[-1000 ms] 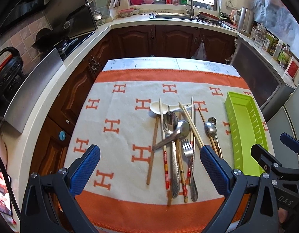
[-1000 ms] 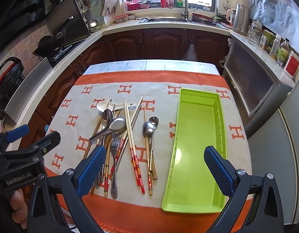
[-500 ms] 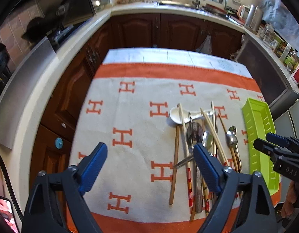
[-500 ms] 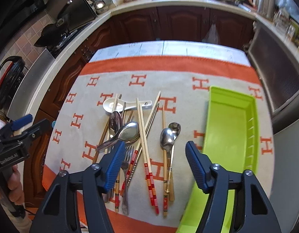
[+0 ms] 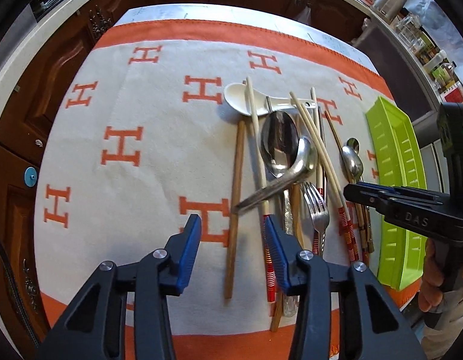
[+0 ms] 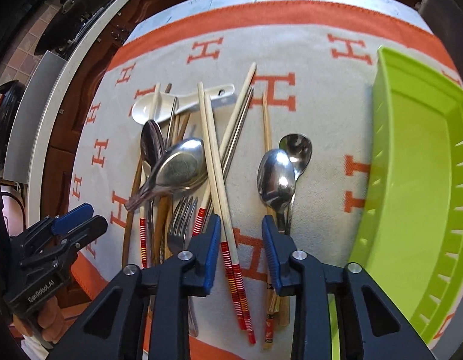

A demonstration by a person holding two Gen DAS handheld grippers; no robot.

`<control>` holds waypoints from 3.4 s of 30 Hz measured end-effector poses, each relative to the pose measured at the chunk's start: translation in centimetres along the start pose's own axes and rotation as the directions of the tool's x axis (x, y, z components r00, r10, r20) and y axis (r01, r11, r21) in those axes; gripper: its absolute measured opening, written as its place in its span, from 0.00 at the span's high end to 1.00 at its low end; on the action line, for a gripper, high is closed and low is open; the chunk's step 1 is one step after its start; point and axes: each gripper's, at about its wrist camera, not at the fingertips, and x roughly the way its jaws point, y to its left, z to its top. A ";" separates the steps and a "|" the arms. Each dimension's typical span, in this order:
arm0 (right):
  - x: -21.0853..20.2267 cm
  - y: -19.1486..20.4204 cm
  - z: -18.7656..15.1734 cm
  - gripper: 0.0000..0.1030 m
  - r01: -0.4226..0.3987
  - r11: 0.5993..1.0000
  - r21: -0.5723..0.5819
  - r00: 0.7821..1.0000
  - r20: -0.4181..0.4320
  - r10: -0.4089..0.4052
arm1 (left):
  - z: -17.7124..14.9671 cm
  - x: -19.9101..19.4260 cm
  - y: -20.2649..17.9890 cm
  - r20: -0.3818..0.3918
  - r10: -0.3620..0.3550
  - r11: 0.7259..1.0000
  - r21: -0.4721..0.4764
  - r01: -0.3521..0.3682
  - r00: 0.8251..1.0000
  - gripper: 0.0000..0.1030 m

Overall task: Organize utensils
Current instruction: 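Lower the right tool onto the pile and grasp a red-banded chopstick, then carry the chopstick into the green tray and open the right tool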

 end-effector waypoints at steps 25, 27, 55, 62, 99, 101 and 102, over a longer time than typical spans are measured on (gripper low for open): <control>0.7 2.8 -0.3 0.86 0.124 0.965 -0.232 0.992 0.036 -0.118 | -1.1 1.2 0.8 0.001 0.008 0.999 -0.043 -0.007 1.000 0.59; 0.3 2.5 -0.4 0.86 0.105 0.973 -0.204 0.994 0.050 -0.096 | -1.1 1.1 0.7 0.005 0.010 0.999 -0.039 -0.010 1.000 0.59; -0.2 2.6 -3.1 0.83 0.053 0.970 -0.239 0.995 0.090 -0.033 | -1.6 1.7 0.2 -0.002 0.020 0.999 -0.026 -0.020 1.000 0.58; 0.0 3.8 -4.9 0.82 0.162 0.948 -0.275 0.971 0.217 -0.103 | -1.9 1.9 0.3 -0.001 0.022 0.999 -0.030 -0.022 1.000 0.57; -10.6 -11.7 -9.3 0.93 0.136 0.962 0.235 0.909 0.358 -0.216 | -0.2 0.1 -9.5 0.067 -0.046 0.990 0.137 0.037 0.997 0.56; -10.5 -12.3 -9.7 0.85 0.113 0.958 0.262 0.907 0.366 -0.207 | 0.2 0.4 -10.4 0.078 -0.046 0.988 0.148 0.034 0.996 0.56; -10.6 -12.7 -9.9 0.78 0.093 0.957 0.276 0.905 0.377 -0.197 | 0.3 0.5 -10.8 0.080 -0.045 0.988 0.152 0.032 0.996 0.56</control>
